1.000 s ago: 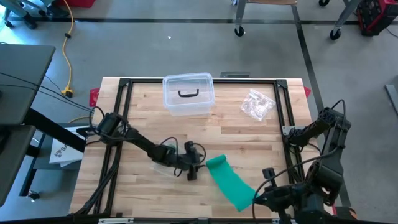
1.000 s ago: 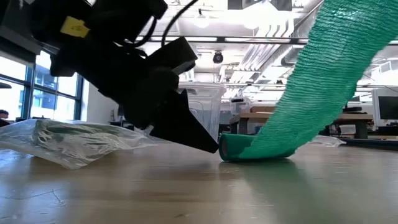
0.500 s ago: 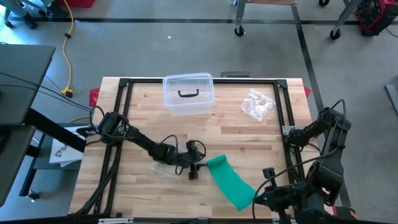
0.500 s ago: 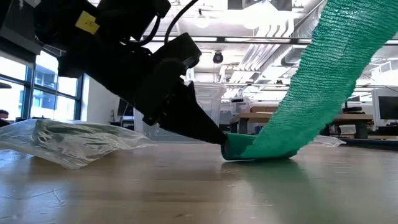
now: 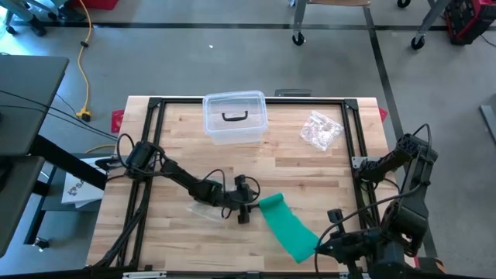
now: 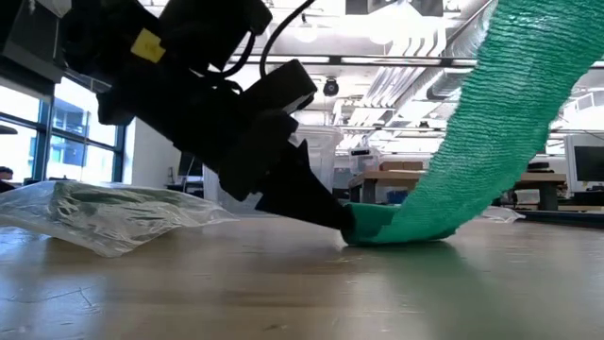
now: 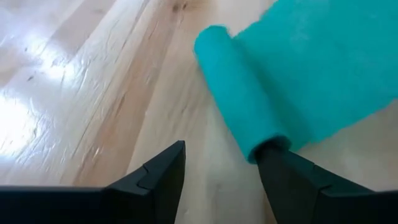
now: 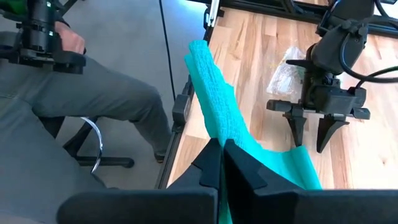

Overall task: Roll bandage
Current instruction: Roll the dark green bandage

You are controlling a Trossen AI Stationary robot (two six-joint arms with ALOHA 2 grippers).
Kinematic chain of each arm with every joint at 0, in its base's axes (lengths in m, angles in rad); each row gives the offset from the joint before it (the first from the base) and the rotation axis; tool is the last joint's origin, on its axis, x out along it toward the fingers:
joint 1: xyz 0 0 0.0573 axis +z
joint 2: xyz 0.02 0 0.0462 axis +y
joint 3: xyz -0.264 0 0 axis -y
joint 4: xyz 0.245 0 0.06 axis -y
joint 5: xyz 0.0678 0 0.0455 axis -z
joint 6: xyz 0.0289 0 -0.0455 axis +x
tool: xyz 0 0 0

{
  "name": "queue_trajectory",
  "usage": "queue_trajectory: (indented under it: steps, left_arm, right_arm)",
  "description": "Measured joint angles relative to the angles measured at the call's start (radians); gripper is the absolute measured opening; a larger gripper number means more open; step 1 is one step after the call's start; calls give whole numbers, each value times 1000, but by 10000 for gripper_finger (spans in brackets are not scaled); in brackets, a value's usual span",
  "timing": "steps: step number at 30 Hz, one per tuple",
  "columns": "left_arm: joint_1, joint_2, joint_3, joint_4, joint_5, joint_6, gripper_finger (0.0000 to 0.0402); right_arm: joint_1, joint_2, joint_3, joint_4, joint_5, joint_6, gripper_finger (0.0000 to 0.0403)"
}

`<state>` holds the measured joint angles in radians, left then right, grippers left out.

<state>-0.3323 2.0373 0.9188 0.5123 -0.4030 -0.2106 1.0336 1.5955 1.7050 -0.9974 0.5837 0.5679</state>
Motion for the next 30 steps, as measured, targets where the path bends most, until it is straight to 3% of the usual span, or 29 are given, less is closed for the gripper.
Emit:
queue_trajectory:
  steps: [17, 30]
  left_arm:
    - [20, 0, -1, -13, 51, -23, 155]
    - [45, 13, 0, 85, 8, -95, 203]
  right_arm:
    - [28, 0, 0, 3, 17, -26, 0]
    - [42, 0, 0, 12, 18, -105, 0]
